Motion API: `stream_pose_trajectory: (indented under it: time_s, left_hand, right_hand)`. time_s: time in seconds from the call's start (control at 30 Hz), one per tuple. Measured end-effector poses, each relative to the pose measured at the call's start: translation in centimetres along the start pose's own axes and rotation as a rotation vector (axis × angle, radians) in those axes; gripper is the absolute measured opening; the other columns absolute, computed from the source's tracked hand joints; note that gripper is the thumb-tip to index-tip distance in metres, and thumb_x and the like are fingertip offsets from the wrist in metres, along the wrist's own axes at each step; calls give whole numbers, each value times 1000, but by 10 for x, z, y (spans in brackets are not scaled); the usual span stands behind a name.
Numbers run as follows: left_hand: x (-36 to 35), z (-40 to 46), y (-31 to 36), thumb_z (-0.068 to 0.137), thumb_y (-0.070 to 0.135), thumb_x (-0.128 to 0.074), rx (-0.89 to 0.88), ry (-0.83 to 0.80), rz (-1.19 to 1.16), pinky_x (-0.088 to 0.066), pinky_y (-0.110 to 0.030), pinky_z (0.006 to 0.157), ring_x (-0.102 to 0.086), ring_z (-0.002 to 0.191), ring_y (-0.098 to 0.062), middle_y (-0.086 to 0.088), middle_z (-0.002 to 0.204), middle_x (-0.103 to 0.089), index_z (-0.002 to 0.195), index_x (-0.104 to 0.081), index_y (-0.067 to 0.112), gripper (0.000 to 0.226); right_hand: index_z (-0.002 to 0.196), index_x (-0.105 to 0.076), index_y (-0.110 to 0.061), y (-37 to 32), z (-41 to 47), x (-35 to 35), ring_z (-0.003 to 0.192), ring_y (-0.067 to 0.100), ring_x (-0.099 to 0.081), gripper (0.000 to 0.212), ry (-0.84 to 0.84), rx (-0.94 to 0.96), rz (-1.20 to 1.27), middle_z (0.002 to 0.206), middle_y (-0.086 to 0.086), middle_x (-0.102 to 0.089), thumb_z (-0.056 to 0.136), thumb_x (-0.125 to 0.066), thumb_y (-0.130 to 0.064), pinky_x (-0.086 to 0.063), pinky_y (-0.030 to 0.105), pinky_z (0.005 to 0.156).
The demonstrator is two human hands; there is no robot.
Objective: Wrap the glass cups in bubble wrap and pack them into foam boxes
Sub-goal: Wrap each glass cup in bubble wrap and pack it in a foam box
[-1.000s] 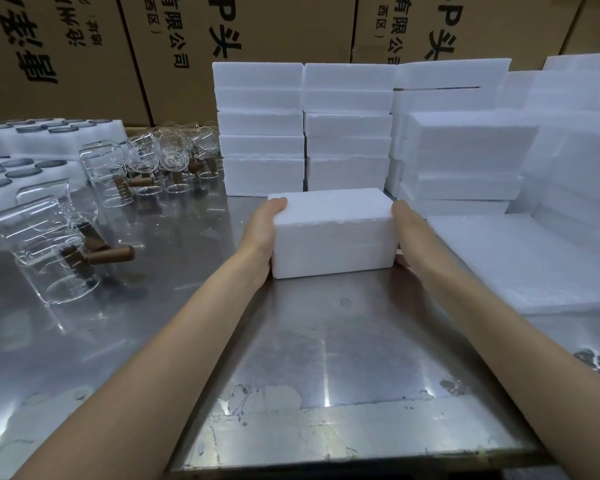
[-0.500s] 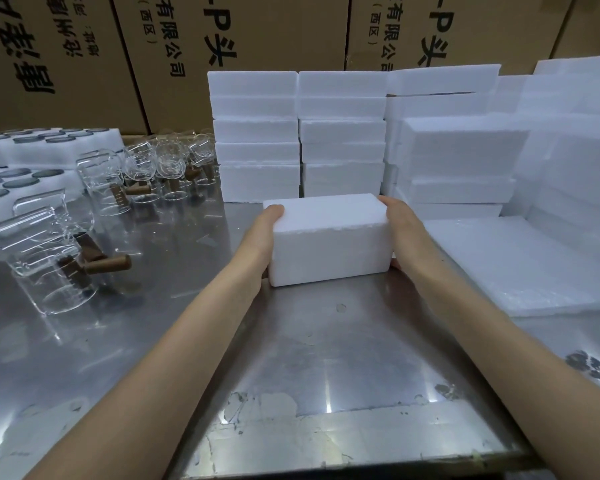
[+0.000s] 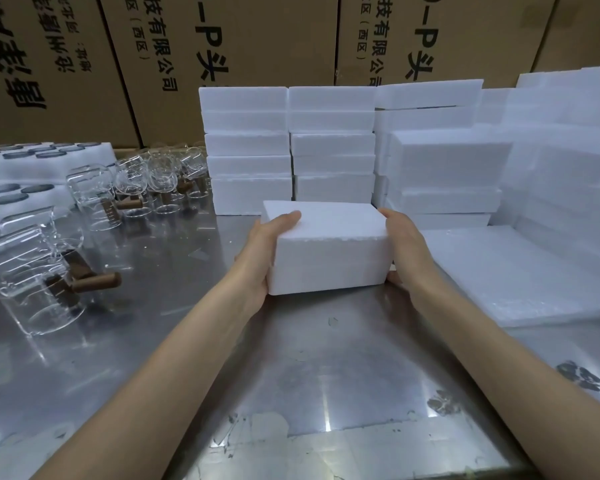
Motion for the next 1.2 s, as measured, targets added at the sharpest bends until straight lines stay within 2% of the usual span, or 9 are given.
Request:
stream_pose_trajectory:
  time_s: [0.13,0.27,0.37,0.47,0.57,0.67,0.8,1.03,1.2]
  left_hand:
    - [2,4,-2,78,26,-72,-66,47,-70,-53,-46,91,-66,100,-22,4,118,-65,147,-21,41,88]
    - [-1,4,0,73,25,-76,-106,46,-122,-50,-47,94,-65,103,-20,13,116,-63,147,-7,51,104]
    - [-3,4,4,78,23,-73,-128,-6,-158,-53,-43,87,-68,96,-17,20,98,-68,146,-7,53,99]
    - [-10,2,3,68,26,-77,-169,-71,-169,-53,-41,87,-71,91,-14,20,100,-71,143,-7,56,107]
    - [-16,3,1,60,40,-79,-202,-121,-203,-49,-36,87,-66,103,-15,18,124,-59,143,-9,56,110]
    - [-16,11,-3,70,54,-67,-201,-108,-200,-40,-36,93,-61,104,-19,16,126,-46,143,-18,51,89]
    - [-14,22,-15,95,38,-44,-239,-22,-41,-30,-31,93,-54,114,-20,8,139,-35,141,-21,45,52]
    - [-11,29,-24,91,36,-54,-308,-13,66,-41,-22,75,-53,115,-18,2,139,-39,142,-27,36,58]
    - [-9,31,-23,70,46,-60,-321,-22,20,-38,-31,89,-56,109,-14,5,135,-41,131,-33,42,67]
  right_hand:
    - [105,-61,-29,6,-2,5,103,12,-60,31,13,-94,95,111,-11,-63,83,-43,-44,-50,42,96]
    - [99,-57,-26,4,-4,17,80,16,-69,23,-52,-277,259,98,0,-67,85,-56,-43,-54,31,69]
    - [112,-56,-25,1,-3,24,92,28,-69,48,-165,-387,287,103,8,-69,76,-62,-58,-54,36,72]
    - [105,-61,-29,-5,0,27,83,22,-68,40,-200,-340,340,88,0,-71,74,-67,-54,-55,34,67]
    - [100,-62,-26,-17,8,33,72,18,-66,31,-135,-276,378,72,-4,-70,76,-68,-45,-55,33,61]
    - [98,-58,-27,-43,25,55,76,19,-61,24,6,-221,435,84,0,-62,80,-65,-41,-55,32,55]
    - [90,-50,-28,-94,63,105,86,18,-57,26,207,-165,391,94,1,-53,79,-60,-48,-50,34,60]
    - [83,-48,-30,-141,109,148,84,18,-57,31,372,-159,217,92,-3,-50,68,-62,-53,-53,38,64]
    - [80,-46,-29,-145,127,153,79,17,-56,33,394,-166,138,88,-3,-49,66,-62,-55,-51,37,57]
Point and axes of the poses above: each hand's wrist, its own z-axis towards the middle knuckle, its own x-axis out of the back of the hand, y = z × x, the point moved 2 cm from there along z, towards the middle knuckle
